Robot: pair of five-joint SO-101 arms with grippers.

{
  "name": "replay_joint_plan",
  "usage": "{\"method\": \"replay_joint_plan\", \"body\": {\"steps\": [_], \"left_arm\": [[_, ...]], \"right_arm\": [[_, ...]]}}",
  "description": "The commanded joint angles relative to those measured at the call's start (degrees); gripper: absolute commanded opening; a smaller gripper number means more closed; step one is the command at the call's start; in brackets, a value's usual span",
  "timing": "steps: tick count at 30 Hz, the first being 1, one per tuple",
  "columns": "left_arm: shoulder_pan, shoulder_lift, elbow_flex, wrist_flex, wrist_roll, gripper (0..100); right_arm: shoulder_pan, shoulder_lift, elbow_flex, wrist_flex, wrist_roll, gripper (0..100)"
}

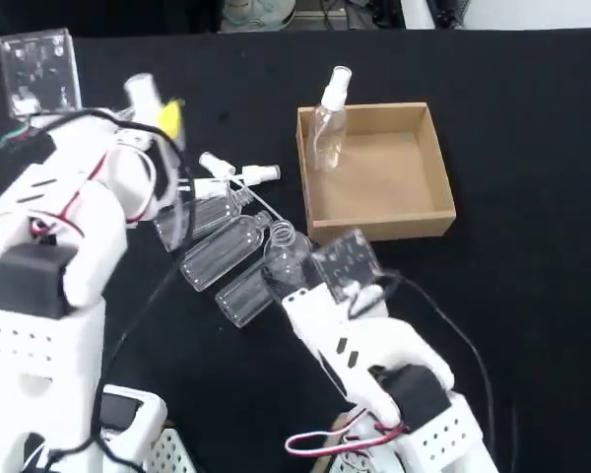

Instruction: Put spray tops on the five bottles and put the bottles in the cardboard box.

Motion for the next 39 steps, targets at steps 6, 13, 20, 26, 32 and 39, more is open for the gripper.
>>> {"method": "replay_joint_plan", "body": {"steps": [6,13,20,26,32,39], "left_arm": [[13.7,-4.6,-0.5,-14.9,6.1,3],[19.7,-4.0,0.0,-18.3,7.1,3],[20.1,-4.7,7.3,-20.9,7.2,3],[20.3,-4.7,9.7,-21.2,7.2,3],[20.2,-4.3,10.2,-21.2,7.2,3],[20.2,-4.6,12.2,-25.8,7.2,3]], "right_arm": [[-0.9,-13.1,5.9,-3.2,-0.9,1.0],[-0.9,-17.2,7.9,-2.8,-1.0,1.0],[-0.9,-17.1,7.5,-3.2,-3.6,1.0],[-0.8,-17.1,6.4,-3.3,-5.2,1.0],[-0.9,-17.1,6.3,-3.3,-5.2,1.0],[-0.9,-17.1,6.4,-4.4,-5.3,1.0]]}}
